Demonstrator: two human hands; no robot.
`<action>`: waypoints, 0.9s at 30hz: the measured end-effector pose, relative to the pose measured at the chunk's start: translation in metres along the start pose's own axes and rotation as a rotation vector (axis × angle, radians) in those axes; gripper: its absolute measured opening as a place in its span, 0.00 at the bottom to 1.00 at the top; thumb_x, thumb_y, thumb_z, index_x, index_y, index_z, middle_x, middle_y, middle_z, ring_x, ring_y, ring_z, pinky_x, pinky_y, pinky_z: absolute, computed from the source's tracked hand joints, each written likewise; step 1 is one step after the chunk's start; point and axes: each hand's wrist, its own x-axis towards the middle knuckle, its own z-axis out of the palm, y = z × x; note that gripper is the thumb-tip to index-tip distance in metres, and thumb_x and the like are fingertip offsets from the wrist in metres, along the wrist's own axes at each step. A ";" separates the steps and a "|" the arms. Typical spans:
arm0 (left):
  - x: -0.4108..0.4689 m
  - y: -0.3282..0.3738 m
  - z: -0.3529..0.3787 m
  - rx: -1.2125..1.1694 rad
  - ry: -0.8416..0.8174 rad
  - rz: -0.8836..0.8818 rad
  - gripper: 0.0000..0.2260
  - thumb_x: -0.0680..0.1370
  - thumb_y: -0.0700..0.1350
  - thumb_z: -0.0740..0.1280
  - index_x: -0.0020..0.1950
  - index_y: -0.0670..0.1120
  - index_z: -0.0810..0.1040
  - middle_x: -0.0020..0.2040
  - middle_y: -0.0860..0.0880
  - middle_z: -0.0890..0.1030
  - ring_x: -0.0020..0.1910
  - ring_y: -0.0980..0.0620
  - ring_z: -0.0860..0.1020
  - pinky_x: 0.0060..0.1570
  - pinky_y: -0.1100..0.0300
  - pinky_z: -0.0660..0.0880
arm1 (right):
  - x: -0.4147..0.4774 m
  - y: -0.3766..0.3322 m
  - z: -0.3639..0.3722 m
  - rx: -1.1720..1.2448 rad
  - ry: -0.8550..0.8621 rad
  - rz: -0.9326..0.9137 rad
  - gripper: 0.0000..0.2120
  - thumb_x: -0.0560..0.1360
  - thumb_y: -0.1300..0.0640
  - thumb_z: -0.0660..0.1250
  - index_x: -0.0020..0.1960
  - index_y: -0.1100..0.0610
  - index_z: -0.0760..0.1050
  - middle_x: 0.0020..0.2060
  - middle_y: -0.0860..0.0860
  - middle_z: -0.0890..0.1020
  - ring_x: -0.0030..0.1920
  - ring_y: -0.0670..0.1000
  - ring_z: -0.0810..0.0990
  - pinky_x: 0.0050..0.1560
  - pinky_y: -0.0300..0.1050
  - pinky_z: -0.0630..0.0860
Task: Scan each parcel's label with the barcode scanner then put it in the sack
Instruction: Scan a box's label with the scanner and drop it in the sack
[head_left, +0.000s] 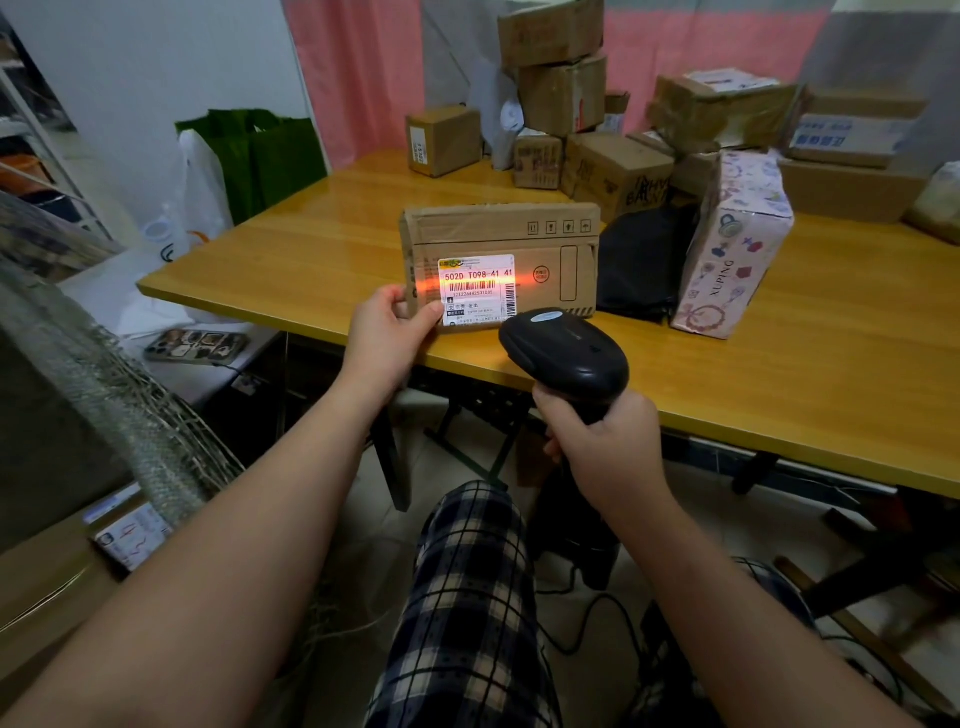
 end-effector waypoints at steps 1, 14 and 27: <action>0.000 0.000 0.000 0.008 0.001 0.002 0.18 0.77 0.45 0.69 0.65 0.42 0.73 0.55 0.47 0.82 0.54 0.52 0.81 0.59 0.52 0.77 | -0.001 0.000 0.000 -0.008 -0.001 -0.005 0.06 0.73 0.56 0.72 0.38 0.55 0.78 0.26 0.52 0.79 0.30 0.54 0.80 0.34 0.52 0.78; -0.005 0.000 0.004 -0.113 0.070 -0.007 0.20 0.76 0.41 0.70 0.66 0.37 0.71 0.55 0.44 0.82 0.52 0.52 0.81 0.53 0.62 0.77 | 0.000 0.000 -0.001 -0.036 0.001 0.006 0.06 0.72 0.53 0.72 0.40 0.55 0.78 0.27 0.50 0.79 0.32 0.52 0.81 0.36 0.51 0.78; -0.127 -0.021 -0.107 -0.312 0.456 0.018 0.12 0.74 0.33 0.70 0.49 0.46 0.70 0.43 0.50 0.78 0.38 0.64 0.78 0.42 0.71 0.74 | -0.014 -0.036 0.076 0.091 -0.501 -0.135 0.09 0.72 0.58 0.73 0.44 0.46 0.77 0.30 0.36 0.81 0.34 0.37 0.79 0.36 0.31 0.72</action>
